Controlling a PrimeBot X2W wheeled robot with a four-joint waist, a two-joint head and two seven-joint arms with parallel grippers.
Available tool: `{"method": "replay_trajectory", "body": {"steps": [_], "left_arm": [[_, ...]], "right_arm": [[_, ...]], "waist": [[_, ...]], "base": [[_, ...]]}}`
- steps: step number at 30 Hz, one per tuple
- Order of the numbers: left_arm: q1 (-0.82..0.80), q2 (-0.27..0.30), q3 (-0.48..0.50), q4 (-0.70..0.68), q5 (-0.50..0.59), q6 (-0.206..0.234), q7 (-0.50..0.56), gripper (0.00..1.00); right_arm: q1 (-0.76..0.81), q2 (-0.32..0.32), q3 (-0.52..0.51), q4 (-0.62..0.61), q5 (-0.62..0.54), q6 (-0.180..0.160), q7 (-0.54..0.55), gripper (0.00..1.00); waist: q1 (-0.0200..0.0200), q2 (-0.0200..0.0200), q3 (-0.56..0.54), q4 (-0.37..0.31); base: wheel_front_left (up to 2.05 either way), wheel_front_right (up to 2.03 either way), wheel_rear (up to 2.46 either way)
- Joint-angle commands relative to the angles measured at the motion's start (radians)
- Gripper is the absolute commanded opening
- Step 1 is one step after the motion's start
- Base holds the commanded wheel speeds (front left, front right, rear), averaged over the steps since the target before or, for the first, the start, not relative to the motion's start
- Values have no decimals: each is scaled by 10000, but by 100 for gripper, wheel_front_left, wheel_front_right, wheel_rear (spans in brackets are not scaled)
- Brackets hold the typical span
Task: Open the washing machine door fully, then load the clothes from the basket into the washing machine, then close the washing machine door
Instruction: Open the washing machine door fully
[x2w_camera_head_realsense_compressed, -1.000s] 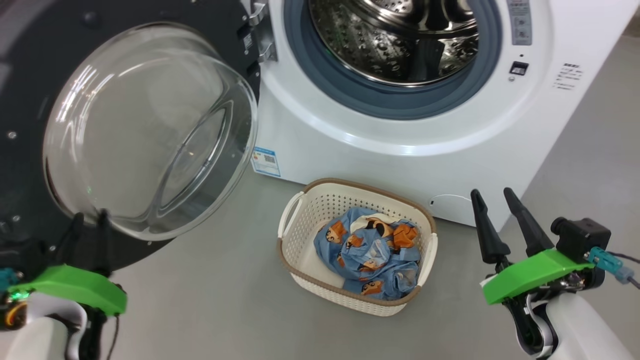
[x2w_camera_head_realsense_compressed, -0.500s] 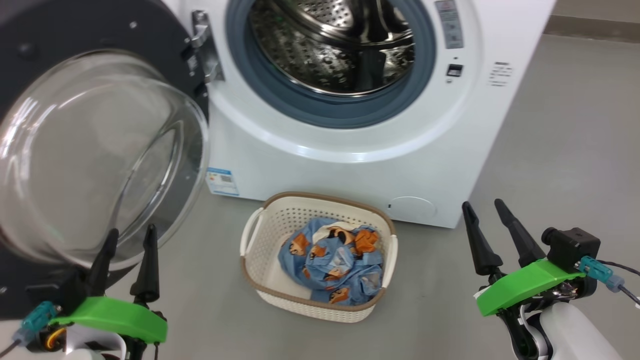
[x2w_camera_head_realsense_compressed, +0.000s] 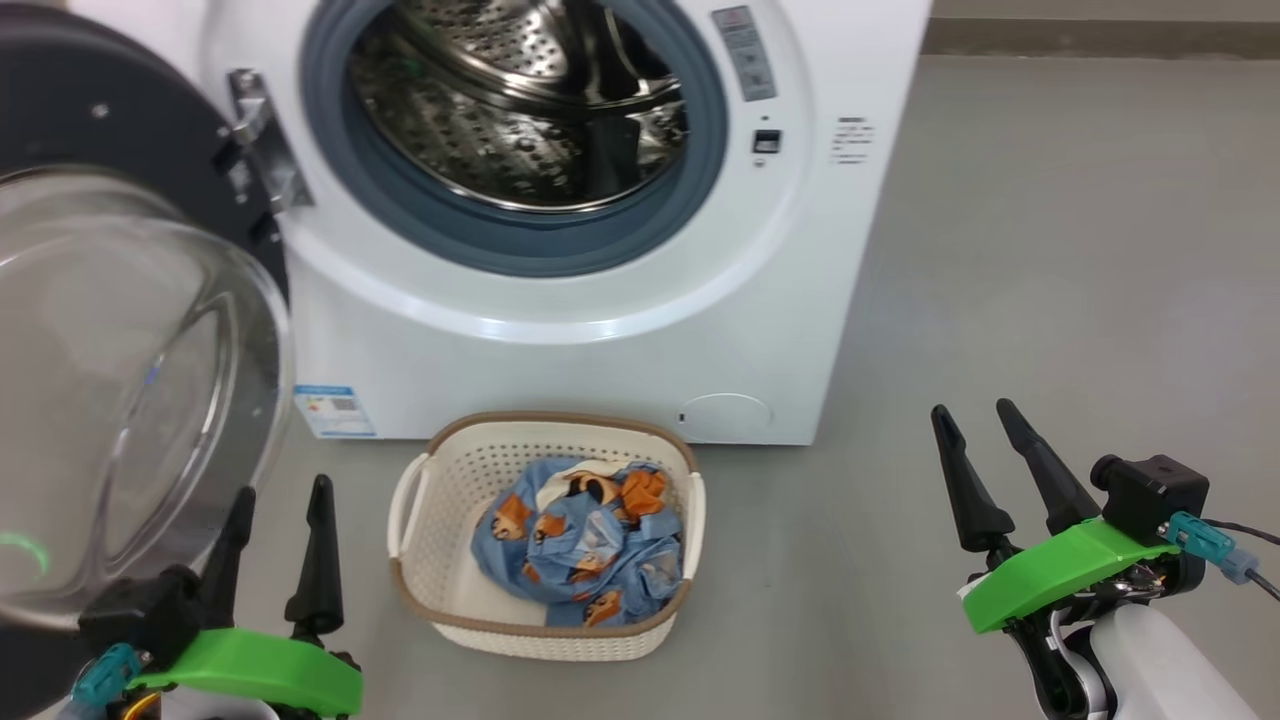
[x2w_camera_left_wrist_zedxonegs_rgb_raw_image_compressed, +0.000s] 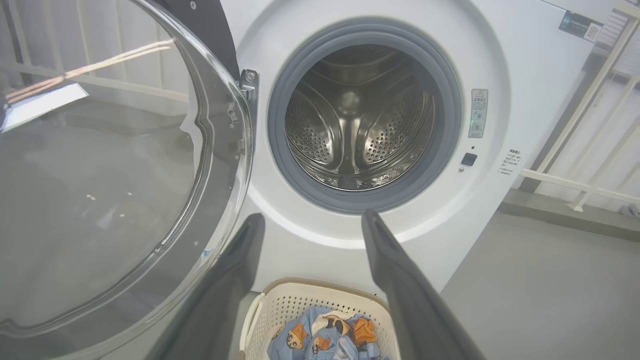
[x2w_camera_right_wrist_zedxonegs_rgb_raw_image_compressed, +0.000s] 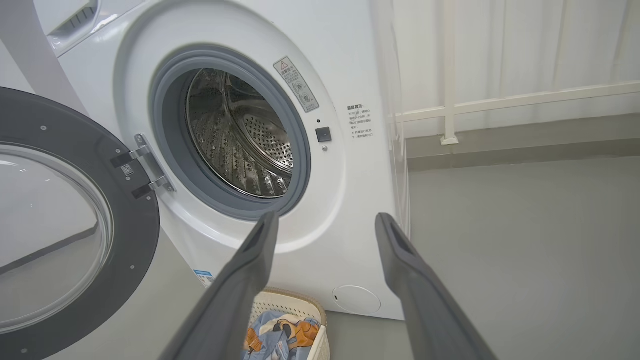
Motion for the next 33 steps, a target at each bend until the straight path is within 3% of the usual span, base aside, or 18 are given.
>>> {"method": "replay_trajectory", "body": {"steps": [1,15,33], "left_arm": [[-128,207,325,-315,30,62,-127,100],[214,84,324,-518,-33,54,-453,100],[210,109,197,-359,145,-57,-656,100]], "right_arm": [[-143,-69,250,-235,-105,46,-120,100],[-182,-240,306,-276,-208,46,-120,100],[-227,-358,248,-274,-324,46,-120,100]], "waist": [[0,0,-40,-365],[0,0,11,-1145],[0,0,11,-1114]], "base": [[0,0,0],[0,0,0],[0,0,0]]}}
